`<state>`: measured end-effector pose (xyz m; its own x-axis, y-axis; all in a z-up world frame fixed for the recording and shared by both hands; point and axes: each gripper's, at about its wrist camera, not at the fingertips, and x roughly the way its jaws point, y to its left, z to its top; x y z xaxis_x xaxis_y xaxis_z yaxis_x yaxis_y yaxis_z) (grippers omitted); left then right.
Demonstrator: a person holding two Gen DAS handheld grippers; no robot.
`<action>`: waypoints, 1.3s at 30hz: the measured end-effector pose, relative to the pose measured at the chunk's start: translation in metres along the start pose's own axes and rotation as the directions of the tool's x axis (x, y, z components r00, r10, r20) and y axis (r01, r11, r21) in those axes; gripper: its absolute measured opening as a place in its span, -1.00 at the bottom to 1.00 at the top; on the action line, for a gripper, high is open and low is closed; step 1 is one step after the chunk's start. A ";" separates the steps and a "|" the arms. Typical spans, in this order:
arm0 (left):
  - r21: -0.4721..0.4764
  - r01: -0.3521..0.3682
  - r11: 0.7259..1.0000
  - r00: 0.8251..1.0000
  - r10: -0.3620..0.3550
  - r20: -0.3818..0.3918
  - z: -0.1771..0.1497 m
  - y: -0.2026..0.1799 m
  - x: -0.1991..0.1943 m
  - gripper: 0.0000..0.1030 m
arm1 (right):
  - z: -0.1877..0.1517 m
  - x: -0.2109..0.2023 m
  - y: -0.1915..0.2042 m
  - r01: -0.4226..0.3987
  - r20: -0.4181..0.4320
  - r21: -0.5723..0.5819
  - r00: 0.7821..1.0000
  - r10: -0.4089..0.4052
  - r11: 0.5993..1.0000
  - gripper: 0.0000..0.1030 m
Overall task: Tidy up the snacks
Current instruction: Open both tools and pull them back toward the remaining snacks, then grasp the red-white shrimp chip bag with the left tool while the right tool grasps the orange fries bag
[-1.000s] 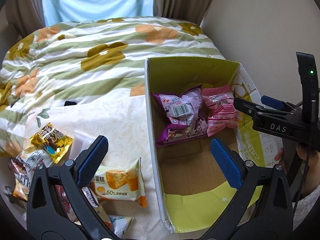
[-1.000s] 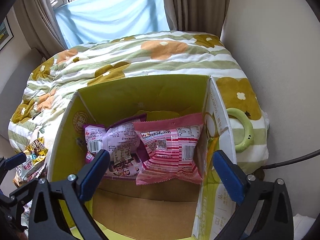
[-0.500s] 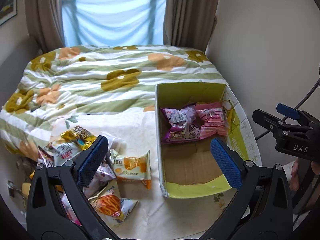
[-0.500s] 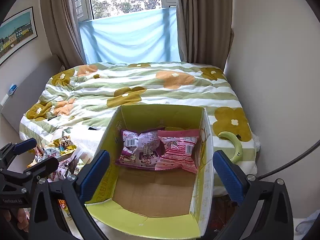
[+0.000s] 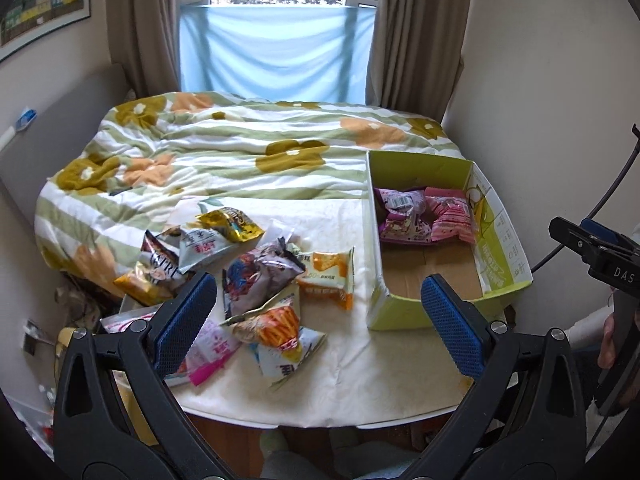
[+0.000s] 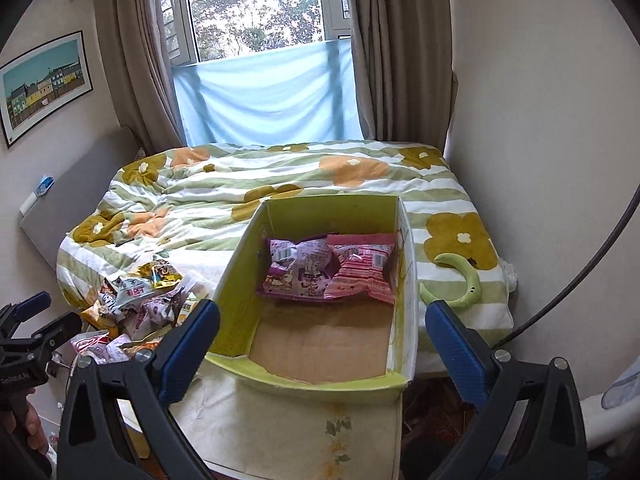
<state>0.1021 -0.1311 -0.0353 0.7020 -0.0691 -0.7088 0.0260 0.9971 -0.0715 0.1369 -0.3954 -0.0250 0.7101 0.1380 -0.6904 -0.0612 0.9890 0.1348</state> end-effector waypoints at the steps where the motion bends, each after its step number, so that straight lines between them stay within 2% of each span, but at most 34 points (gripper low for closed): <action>1: 0.001 -0.005 1.000 1.000 0.005 0.002 -0.006 0.010 -0.005 0.97 | -0.005 -0.002 0.005 -0.006 0.004 0.001 1.000 0.006 1.000 0.99; 11: -0.083 -0.062 0.995 0.996 0.057 -0.065 -0.057 0.133 -0.017 0.97 | -0.058 0.007 0.093 -0.070 -0.038 -0.010 0.997 0.070 0.997 0.99; 16: -0.137 -0.057 0.989 0.990 0.038 -0.133 -0.086 0.194 0.002 0.97 | -0.078 0.024 0.150 -0.126 -0.063 -0.085 0.991 0.121 0.988 0.99; 22: -0.229 -0.047 0.972 0.980 0.000 -0.200 -0.110 0.251 0.050 0.97 | -0.105 0.062 0.201 -0.158 -0.107 -0.135 0.984 0.144 0.978 0.99; 25: -0.249 -0.029 0.968 0.979 -0.023 -0.204 -0.115 0.264 0.071 0.97 | -0.115 0.082 0.218 -0.162 -0.106 -0.149 0.983 0.147 0.975 0.99; 29: -0.224 -0.002 0.974 0.974 -0.048 -0.219 -0.119 0.263 0.102 0.97 | -0.126 0.108 0.235 -0.153 -0.116 -0.168 0.984 0.134 0.974 0.99; 34: -0.227 0.034 0.973 0.959 -0.096 -0.268 -0.127 0.260 0.135 0.97 | -0.134 0.132 0.241 -0.135 -0.147 -0.199 0.983 0.107 0.971 0.99; 37: -0.213 0.038 0.976 0.953 -0.099 -0.286 -0.131 0.263 0.148 0.97 | -0.136 0.141 0.240 -0.143 -0.164 -0.202 0.980 0.111 0.969 0.99; 39: -0.220 0.071 0.973 0.938 -0.141 -0.318 -0.134 0.264 0.159 0.87 | -0.137 0.149 0.241 -0.144 -0.178 -0.207 0.978 0.107 0.968 0.99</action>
<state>0.1251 0.1173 -0.2607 0.4283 -0.2152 -0.8777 -0.0817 0.9581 -0.2747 0.1312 -0.1289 -0.1927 0.5631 0.2506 -0.7875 -0.3062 0.9484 0.0828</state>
